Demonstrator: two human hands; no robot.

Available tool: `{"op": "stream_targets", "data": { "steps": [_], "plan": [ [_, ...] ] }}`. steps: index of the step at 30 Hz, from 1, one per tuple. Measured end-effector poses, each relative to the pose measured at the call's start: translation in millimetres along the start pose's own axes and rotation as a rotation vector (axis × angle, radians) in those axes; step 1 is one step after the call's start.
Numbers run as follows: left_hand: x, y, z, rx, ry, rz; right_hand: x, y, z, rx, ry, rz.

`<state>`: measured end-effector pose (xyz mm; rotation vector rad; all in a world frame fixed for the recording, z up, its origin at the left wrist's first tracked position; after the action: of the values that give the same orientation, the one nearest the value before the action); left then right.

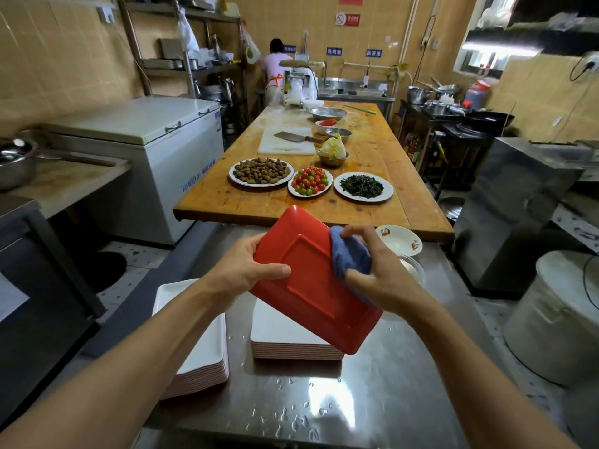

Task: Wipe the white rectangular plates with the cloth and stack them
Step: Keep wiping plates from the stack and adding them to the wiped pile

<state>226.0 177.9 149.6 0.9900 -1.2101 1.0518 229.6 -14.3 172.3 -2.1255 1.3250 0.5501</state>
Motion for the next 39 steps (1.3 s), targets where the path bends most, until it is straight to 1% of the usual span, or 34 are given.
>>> {"op": "stream_targets", "data": {
  "steps": [4, 7, 9, 11, 13, 15, 17, 20, 24, 28, 30, 33, 35, 39],
  "plan": [
    [1.7, 1.5, 9.1, 0.039, 0.027, 0.058, -40.8, -25.4, 8.1, 0.121, 0.078, -0.132],
    [3.9, 5.9, 2.1, 0.066, 0.106, 0.075, -47.5, -31.2, 13.3, 0.157, 0.195, -0.158],
    [4.1, 8.8, -11.8, 0.096, 0.137, 0.074, -32.9, -26.0, 11.2, 0.186, 0.268, -0.124],
    [2.8, 11.2, -26.9, 0.127, 0.173, 0.071, -9.0, -15.0, 8.2, 0.202, 0.284, -0.036],
    [-1.2, 12.1, -35.1, 0.143, 0.211, 0.056, 11.9, -5.0, 8.3, 0.190, 0.213, 0.051],
    [-7.7, 10.9, -36.5, 0.170, 0.239, 0.036, 19.7, -1.1, 8.6, 0.194, 0.140, 0.097],
    [-14.7, 8.5, -33.8, 0.223, 0.296, 0.008, 17.3, -0.2, 7.4, 0.215, 0.141, 0.095],
    [-24.8, 4.2, -29.9, 0.299, 0.422, -0.057, 13.7, 8.0, 10.4, 0.191, 0.214, 0.073],
    [-36.5, 0.2, -20.7, 0.334, 0.518, -0.166, 18.4, 30.6, 10.6, 0.171, 0.244, 0.088],
    [-44.1, 1.7, -16.7, 0.415, 0.596, -0.241, 16.4, 48.6, 14.4, 0.144, 0.335, 0.006],
    [-44.3, 1.7, -13.8, 0.420, 0.624, -0.253, 14.6, 53.6, 15.7, 0.186, 0.384, -0.019],
    [-42.9, 3.4, -8.0, 0.425, 0.664, -0.240, 3.2, 54.3, 21.9, 0.276, 0.525, -0.070],
    [-41.5, 4.3, -2.5, 0.426, 0.670, -0.220, -9.2, 50.5, 33.0, 0.303, 0.604, -0.104],
    [-40.7, 7.3, 9.3, 0.390, 0.728, -0.176, -43.5, 41.4, 63.5, 0.321, 0.621, -0.169]
  ]
}}
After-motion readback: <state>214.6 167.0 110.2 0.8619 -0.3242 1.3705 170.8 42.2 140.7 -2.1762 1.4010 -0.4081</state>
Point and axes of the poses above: each hand's wrist, its own y-axis away from the middle knuckle, its own z-axis out of the palm, x = y × z, the point moved 7 cm from there along -y, towards the middle knuckle, and after that the axes turned 10 degrees about y, right-handed, at the moved point
